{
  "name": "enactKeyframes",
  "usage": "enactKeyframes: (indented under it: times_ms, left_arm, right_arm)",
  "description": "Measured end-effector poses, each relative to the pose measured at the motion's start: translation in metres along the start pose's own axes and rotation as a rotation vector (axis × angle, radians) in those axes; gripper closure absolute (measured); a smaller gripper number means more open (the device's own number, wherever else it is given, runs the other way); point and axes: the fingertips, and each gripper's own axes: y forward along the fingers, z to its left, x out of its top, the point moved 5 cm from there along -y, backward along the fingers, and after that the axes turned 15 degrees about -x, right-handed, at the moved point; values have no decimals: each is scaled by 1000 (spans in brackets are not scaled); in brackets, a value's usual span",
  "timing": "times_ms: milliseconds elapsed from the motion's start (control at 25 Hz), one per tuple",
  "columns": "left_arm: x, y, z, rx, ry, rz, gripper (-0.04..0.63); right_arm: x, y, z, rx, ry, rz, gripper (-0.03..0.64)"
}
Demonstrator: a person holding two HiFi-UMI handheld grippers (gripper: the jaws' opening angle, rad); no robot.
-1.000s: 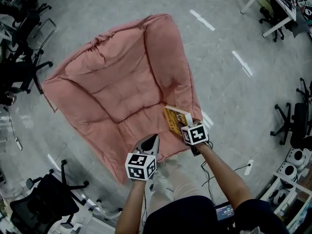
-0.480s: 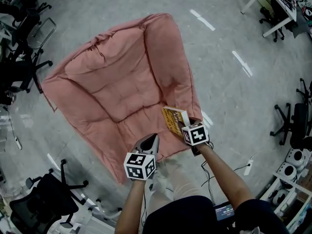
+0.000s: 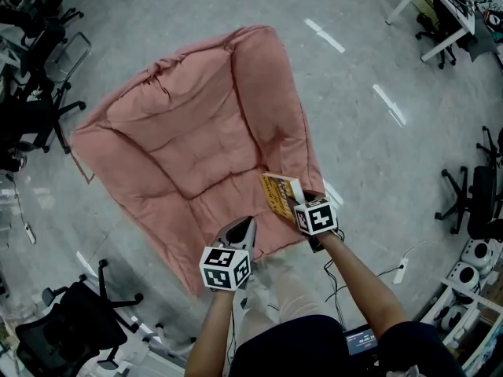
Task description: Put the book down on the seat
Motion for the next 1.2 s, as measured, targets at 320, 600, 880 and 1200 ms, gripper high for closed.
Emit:
enactKeyframes:
  times_ms: [320,600,880,1200]
  left_arm:
    - [3,-10,-7,0,9,-10,591]
    - [6,-21,-21,-8,33,-22,591]
    - [2,-36,-35,-12,58,-27,591]
    - [5,-61,-43,5,95,-50,591]
  right_arm:
    - [4,-17,-1,-4,19,-23,448]
    - [12,-38,0,-7,19,-60,448]
    - [9,-62,4,-5,29,-88,448]
    - [10,-90,22,0,27,-149,449]
